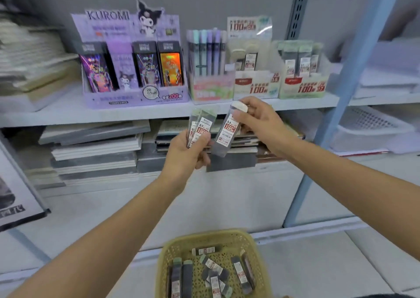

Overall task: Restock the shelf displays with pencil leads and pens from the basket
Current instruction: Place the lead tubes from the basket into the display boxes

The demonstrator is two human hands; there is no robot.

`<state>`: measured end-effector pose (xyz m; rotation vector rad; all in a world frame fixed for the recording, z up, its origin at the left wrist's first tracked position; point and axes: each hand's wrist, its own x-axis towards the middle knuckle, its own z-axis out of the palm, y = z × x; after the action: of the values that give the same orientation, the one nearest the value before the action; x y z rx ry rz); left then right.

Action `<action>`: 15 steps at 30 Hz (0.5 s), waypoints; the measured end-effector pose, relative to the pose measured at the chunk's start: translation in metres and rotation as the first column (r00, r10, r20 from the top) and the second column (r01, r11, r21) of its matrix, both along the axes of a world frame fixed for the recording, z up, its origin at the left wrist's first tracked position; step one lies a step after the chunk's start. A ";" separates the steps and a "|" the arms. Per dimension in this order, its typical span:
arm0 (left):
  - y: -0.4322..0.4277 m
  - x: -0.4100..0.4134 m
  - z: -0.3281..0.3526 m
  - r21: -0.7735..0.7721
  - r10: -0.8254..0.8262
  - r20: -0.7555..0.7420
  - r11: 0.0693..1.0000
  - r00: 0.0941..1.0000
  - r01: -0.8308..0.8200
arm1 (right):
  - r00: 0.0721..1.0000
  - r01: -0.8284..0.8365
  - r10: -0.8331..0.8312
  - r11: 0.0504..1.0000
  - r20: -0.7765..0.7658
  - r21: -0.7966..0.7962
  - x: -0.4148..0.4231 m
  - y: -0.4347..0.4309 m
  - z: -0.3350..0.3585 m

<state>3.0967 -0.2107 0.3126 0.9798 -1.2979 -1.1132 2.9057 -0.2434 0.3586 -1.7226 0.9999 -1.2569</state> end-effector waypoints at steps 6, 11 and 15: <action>-0.017 -0.010 0.067 -0.071 -0.116 -0.115 0.992 0.987 0.108 | 0.980 0.191 -0.170 0.949 0.106 -0.251 -0.039 -0.016 0.090; -0.031 -0.017 0.103 -0.100 -0.114 -0.130 0.990 0.985 0.101 | 0.923 0.372 -0.381 0.845 0.057 -0.383 -0.060 -0.044 0.138; -0.042 -0.018 0.115 -0.110 -0.125 -0.103 0.987 0.987 0.114 | 0.867 0.397 -0.485 0.811 -0.115 -0.429 -0.069 -0.067 0.154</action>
<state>3.0789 -0.2529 0.4275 0.7618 -1.3255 -1.1626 2.8370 -0.3099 0.5123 -2.0409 1.4215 -1.6832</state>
